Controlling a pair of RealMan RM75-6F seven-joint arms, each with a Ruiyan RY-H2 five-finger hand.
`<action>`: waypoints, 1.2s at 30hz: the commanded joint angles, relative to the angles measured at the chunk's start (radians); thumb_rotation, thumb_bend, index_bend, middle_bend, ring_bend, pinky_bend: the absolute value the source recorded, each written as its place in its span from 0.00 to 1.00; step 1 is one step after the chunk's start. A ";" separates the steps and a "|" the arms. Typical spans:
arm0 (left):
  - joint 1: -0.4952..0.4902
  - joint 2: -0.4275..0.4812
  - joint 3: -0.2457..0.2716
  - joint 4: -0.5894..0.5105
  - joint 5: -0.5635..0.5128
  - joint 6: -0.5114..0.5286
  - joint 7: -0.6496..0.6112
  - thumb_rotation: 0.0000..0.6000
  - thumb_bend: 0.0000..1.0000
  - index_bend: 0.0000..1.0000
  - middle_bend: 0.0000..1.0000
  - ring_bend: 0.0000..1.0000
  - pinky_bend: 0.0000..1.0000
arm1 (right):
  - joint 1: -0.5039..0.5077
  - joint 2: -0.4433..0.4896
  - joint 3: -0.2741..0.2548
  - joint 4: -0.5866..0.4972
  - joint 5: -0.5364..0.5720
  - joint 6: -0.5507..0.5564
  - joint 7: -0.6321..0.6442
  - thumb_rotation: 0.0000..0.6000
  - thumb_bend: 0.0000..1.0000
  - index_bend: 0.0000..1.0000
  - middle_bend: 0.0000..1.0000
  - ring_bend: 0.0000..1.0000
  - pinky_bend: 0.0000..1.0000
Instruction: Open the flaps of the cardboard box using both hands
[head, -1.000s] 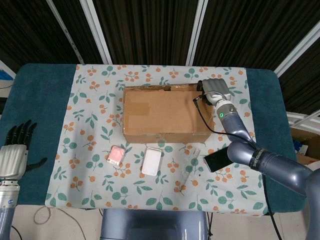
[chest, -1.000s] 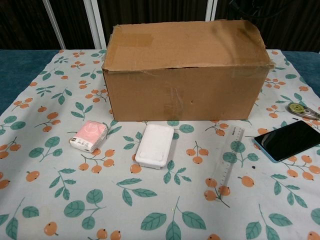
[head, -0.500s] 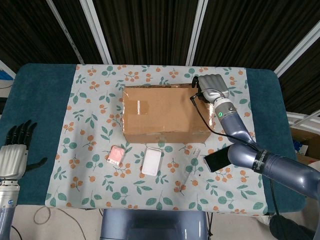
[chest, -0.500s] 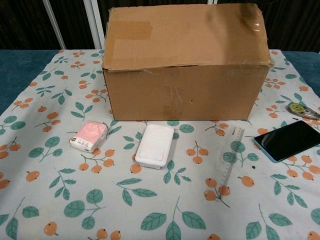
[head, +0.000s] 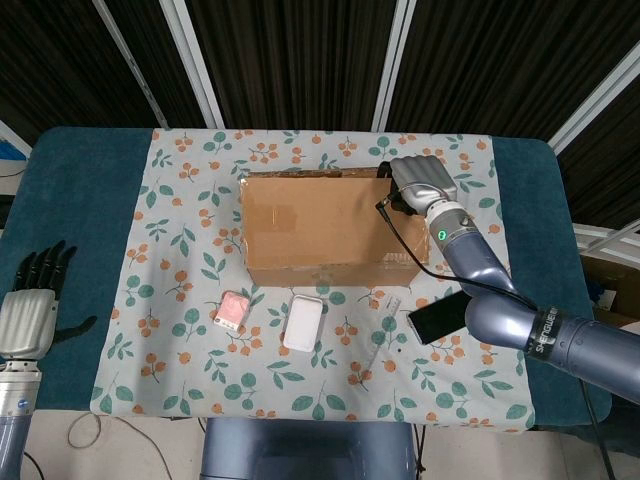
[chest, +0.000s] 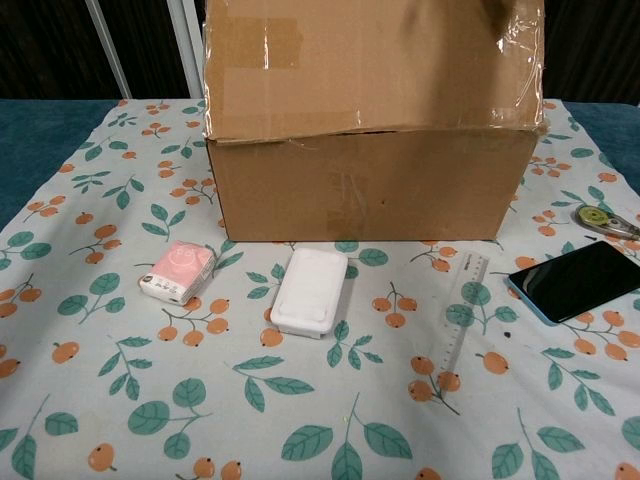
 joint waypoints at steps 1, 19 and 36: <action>0.000 0.000 -0.001 0.001 -0.001 -0.001 -0.001 1.00 0.03 0.00 0.00 0.00 0.00 | 0.031 0.035 -0.025 -0.047 0.046 -0.008 -0.017 1.00 1.00 0.40 0.42 0.46 0.47; 0.000 -0.001 -0.004 0.003 -0.002 -0.006 0.000 1.00 0.03 0.00 0.00 0.00 0.00 | 0.089 0.132 -0.028 -0.205 0.076 0.029 -0.005 1.00 1.00 0.40 0.42 0.46 0.48; 0.001 -0.002 -0.005 0.004 -0.001 -0.008 -0.001 1.00 0.03 0.00 0.00 0.00 0.00 | 0.212 0.257 -0.080 -0.356 0.236 -0.022 -0.052 1.00 1.00 0.40 0.42 0.46 0.50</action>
